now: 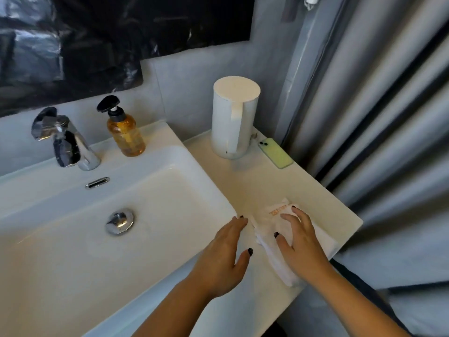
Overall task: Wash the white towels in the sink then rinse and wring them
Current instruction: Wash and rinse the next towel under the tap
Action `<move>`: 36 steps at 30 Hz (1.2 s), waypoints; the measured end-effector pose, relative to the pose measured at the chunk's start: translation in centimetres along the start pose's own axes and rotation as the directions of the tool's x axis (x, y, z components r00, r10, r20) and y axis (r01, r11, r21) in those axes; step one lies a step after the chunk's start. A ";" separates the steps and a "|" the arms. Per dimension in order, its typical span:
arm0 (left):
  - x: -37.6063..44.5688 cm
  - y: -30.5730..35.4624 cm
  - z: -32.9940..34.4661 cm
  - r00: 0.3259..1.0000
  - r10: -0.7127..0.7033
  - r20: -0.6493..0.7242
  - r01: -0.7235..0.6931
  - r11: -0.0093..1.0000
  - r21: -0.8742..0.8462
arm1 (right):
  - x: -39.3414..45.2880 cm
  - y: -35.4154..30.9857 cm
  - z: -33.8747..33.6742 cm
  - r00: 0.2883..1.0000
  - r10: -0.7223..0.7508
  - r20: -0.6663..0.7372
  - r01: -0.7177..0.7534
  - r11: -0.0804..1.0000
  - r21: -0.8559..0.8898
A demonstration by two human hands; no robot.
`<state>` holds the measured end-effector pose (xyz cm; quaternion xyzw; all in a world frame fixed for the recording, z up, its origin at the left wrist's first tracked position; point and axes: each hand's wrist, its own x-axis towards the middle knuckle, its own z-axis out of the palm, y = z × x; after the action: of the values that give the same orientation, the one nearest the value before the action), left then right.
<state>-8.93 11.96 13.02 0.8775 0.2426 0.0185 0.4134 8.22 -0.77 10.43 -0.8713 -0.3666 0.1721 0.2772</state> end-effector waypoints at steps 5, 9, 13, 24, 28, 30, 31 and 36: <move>5.7 3.4 4.9 0.982 -0.175 -0.077 0.172 0.984 -0.043 | 5.2 7.0 -3.3 0.975 0.170 0.143 -0.159 0.983 -0.087; 10.0 4.6 10.6 0.912 -0.404 -0.066 0.392 0.909 -0.139 | 8.4 11.1 -4.9 0.932 0.238 0.274 -0.191 0.964 -0.186; 13.0 4.7 14.6 0.801 -0.593 -0.084 0.596 0.803 0.011 | 10.0 13.1 -5.4 0.879 0.288 0.379 -0.216 0.951 -0.221; 14.1 4.8 12.7 0.698 -0.689 -0.197 0.682 0.723 -0.112 | 10.2 12.5 -4.5 0.870 0.081 0.487 -0.153 0.982 0.111; 12.7 7.5 11.5 0.662 -0.698 -0.274 0.532 0.695 -0.485 | 10.7 11.2 -6.3 0.867 0.046 0.496 -0.235 0.915 0.327; 11.9 8.6 10.0 0.634 -0.708 -0.311 0.431 0.658 -0.618 | 11.1 9.9 -8.0 0.878 0.024 0.478 -0.252 0.872 0.419; 11.6 9.0 9.3 0.625 -0.713 -0.318 0.386 0.637 -0.668 | 11.3 9.2 -8.7 0.885 0.013 0.466 -0.256 0.848 0.464; 9.9 12.3 4.0 0.570 -0.667 -0.479 0.164 0.664 -0.729 | 12.2 3.1 -11.8 0.912 -0.122 0.391 -0.183 0.733 0.655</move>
<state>5.75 6.80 17.71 0.5219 0.5762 0.3312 0.5348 24.11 2.20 16.64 -0.6593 -0.3129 0.4767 0.4901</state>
